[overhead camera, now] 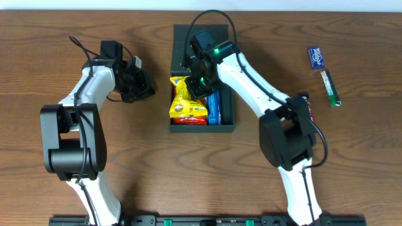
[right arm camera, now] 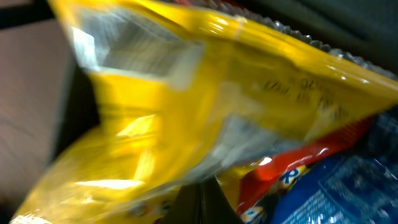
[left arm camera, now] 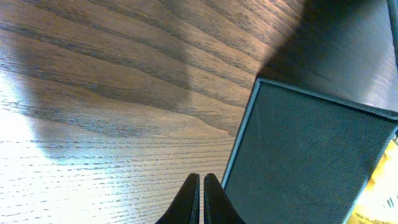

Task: Pack container
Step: 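Press the yellow bag down into the box with the right gripper, then withdraw the right gripper from the box toward the green stick pack, then grasp the green-and-white stick pack with the right gripper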

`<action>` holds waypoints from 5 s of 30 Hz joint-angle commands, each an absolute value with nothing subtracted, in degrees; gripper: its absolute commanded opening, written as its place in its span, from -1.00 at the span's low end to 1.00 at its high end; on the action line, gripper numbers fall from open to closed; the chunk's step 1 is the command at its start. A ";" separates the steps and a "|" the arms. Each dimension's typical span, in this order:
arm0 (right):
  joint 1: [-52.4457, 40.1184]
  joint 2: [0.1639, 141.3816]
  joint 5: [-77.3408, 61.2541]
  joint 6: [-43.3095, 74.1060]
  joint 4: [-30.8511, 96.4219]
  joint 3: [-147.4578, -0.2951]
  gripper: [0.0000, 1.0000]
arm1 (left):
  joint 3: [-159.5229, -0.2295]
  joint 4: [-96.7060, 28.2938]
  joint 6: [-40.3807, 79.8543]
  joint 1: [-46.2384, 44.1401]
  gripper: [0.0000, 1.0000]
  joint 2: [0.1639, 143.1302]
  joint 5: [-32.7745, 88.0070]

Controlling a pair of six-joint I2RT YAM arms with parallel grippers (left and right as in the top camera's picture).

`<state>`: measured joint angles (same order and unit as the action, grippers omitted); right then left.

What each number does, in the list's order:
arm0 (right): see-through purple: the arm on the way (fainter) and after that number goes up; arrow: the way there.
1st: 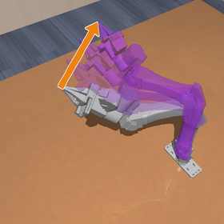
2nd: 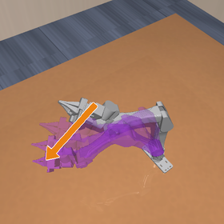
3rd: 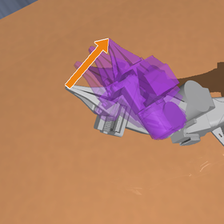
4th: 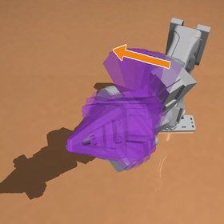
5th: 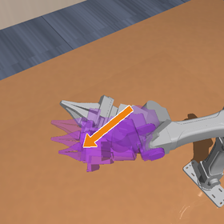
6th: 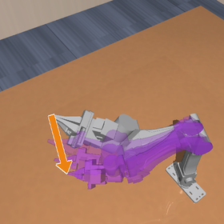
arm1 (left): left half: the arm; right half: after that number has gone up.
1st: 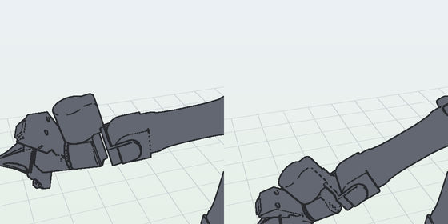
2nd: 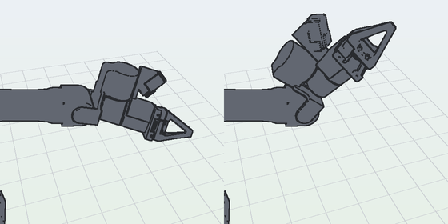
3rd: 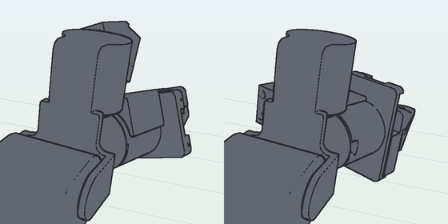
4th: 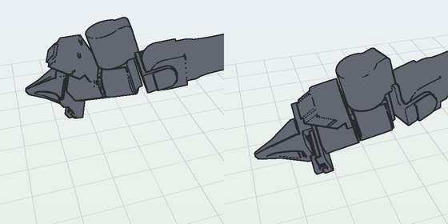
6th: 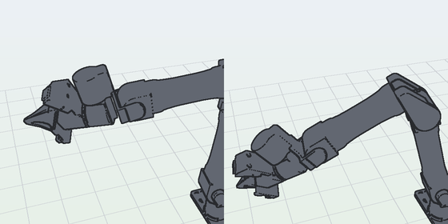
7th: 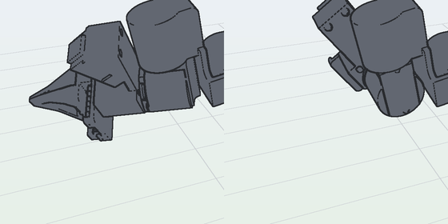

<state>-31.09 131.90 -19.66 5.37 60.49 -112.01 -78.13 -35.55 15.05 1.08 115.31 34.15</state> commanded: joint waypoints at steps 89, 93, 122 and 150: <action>-33.10 136.84 -21.41 -4.73 56.10 -119.13 -0.97 | -77.43 -34.41 15.22 1.32 -0.89 116.07 34.11; -33.36 138.63 -21.45 -4.71 56.58 -119.13 -0.98 | -77.43 -34.41 15.22 1.32 -0.88 116.07 34.11; -9.39 117.86 0.49 -5.43 70.61 -124.25 -0.98 | -77.43 -34.41 15.25 1.32 -0.88 116.07 34.11; 18.13 132.09 14.31 -7.86 72.29 -122.54 -0.97 | -77.43 -34.46 15.90 1.32 -0.88 116.07 34.13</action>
